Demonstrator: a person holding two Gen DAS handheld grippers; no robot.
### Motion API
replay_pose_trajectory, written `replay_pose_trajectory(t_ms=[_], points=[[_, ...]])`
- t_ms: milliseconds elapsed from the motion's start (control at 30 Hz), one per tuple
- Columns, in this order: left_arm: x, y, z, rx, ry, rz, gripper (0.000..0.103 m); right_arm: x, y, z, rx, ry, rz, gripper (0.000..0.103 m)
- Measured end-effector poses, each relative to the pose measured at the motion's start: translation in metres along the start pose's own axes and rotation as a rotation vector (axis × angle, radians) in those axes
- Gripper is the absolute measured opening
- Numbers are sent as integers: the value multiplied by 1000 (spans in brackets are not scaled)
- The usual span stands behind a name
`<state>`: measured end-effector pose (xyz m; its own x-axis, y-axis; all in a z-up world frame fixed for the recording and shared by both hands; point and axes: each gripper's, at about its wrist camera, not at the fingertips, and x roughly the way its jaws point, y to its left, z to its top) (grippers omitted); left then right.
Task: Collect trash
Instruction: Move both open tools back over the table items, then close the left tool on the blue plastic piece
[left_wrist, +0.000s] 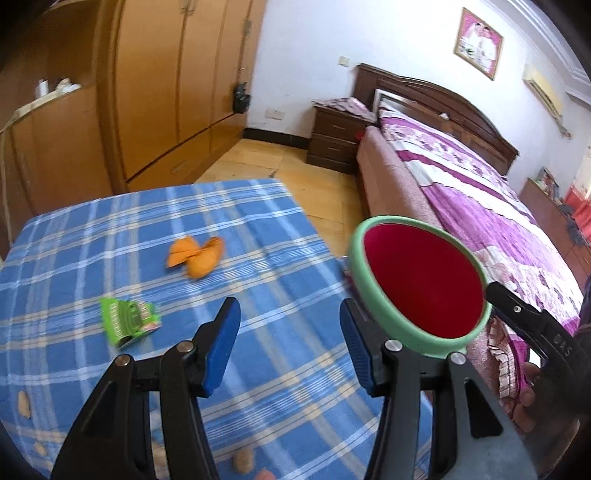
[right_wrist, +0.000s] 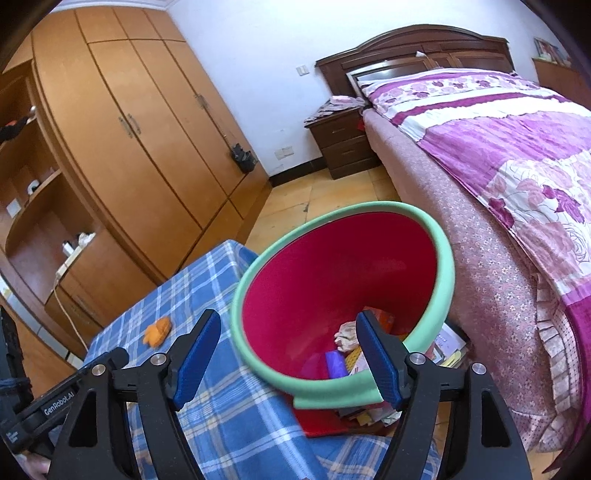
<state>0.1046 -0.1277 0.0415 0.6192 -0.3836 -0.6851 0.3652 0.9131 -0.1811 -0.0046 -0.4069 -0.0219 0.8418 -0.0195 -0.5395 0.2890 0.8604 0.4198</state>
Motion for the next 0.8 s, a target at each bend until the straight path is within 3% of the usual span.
replay_pose_trajectory(t_ms=[133, 433, 567, 800], points=[[-10, 19, -5, -22, -7, 34, 58, -1, 14, -7, -30, 8, 6, 77], [-23, 63, -17, -75, -27, 146, 73, 8, 42, -25, -101, 55, 29, 78], [-16, 78, -22, -85, 1, 184, 79, 14, 51, -33, -122, 83, 37, 78], [-5, 98, -36, -136, 38, 200, 80, 21, 63, -43, -147, 113, 40, 78]])
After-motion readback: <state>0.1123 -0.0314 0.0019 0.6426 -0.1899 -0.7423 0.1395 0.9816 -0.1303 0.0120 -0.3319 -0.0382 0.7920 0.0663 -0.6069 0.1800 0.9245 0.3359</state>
